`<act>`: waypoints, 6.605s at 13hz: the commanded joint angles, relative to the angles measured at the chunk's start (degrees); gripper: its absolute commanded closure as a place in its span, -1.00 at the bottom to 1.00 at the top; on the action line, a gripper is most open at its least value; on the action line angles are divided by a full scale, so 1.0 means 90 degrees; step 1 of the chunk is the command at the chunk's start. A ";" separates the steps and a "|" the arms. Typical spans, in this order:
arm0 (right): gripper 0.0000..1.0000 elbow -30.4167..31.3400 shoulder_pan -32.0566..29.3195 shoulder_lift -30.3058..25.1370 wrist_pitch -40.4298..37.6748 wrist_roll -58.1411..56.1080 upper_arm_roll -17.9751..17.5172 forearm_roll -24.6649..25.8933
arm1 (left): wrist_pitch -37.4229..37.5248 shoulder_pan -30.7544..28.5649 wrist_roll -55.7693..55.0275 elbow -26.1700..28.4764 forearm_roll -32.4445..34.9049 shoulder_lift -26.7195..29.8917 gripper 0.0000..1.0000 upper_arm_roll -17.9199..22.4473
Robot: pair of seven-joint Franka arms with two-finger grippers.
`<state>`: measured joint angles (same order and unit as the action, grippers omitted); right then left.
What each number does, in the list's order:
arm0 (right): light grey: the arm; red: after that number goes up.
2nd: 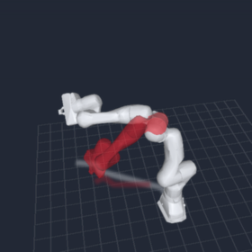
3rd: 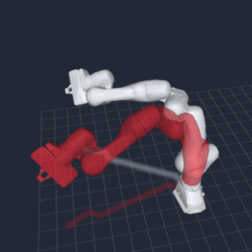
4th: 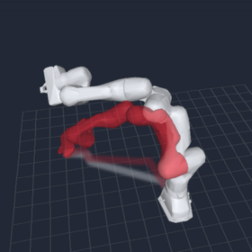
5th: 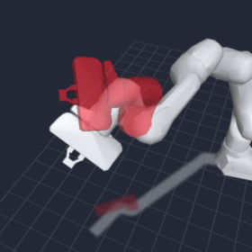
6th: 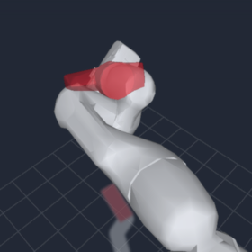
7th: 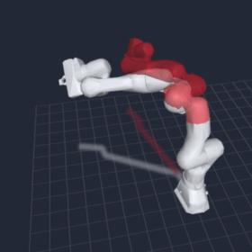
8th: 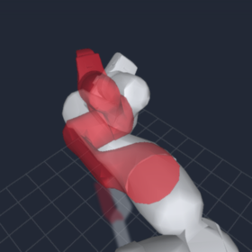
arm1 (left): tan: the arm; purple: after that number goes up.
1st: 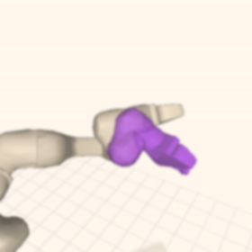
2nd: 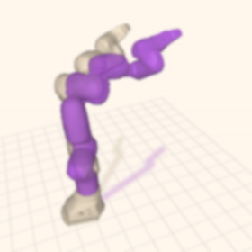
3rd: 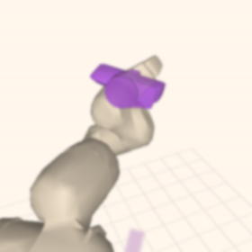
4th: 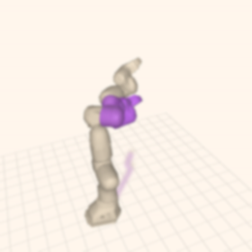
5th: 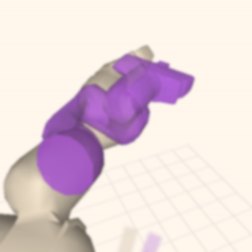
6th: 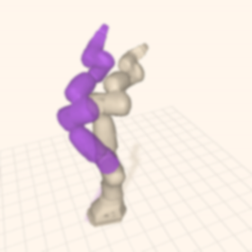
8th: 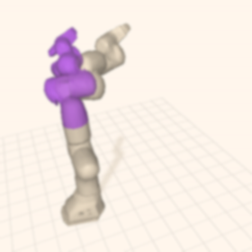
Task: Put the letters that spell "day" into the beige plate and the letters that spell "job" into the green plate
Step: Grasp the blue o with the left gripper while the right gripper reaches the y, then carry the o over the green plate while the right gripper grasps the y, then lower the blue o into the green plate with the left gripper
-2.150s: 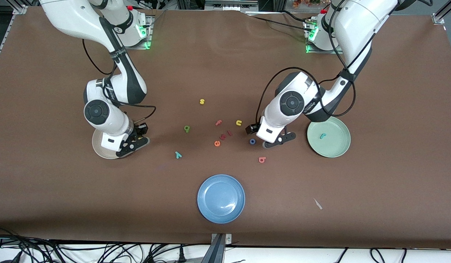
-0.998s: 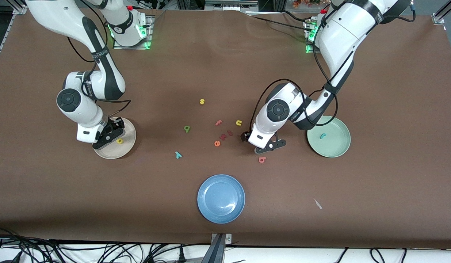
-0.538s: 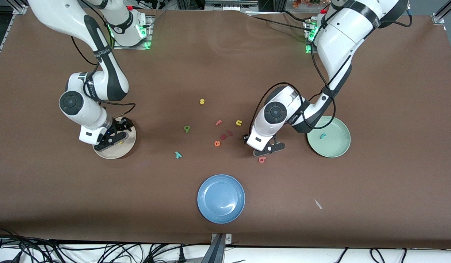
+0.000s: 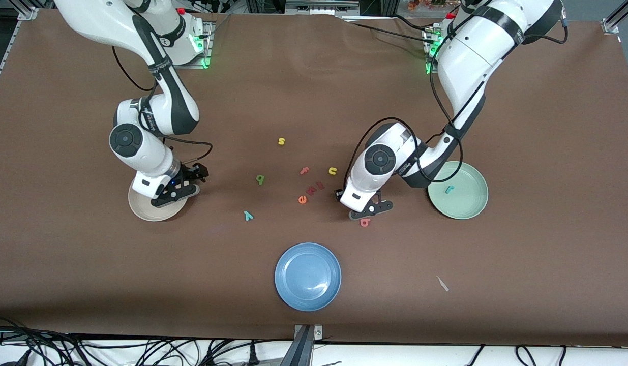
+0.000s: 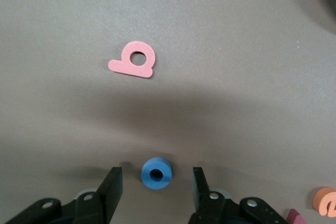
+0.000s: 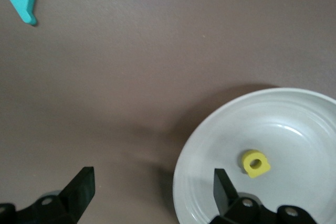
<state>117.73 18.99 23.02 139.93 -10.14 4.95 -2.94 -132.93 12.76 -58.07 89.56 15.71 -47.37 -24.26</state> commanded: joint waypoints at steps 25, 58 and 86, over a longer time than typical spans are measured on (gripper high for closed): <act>-0.95 -0.2524 0.0605 0.2198 0.0399 -0.0504 -0.0559 -0.0054 | 0.0023 0.0076 -0.0052 -0.0185 0.0344 -0.0195 0.89 0.0049; 0.23 -0.2866 0.0605 0.2452 0.0184 -0.0543 -0.0745 -0.0015 | 0.1238 -0.3437 0.5903 0.2801 0.0237 0.2656 0.87 -0.0049; 1.00 -0.3197 0.0614 0.2442 -0.0399 -0.0485 -0.0745 -0.0064 | 0.1134 -0.3908 0.6003 0.2883 0.0043 0.2754 -1.00 -0.0546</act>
<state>92.87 24.68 43.74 140.54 -14.19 -1.38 -2.90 -127.29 -21.99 -3.96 117.64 16.96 -24.10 -27.03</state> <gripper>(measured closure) 0.881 0.000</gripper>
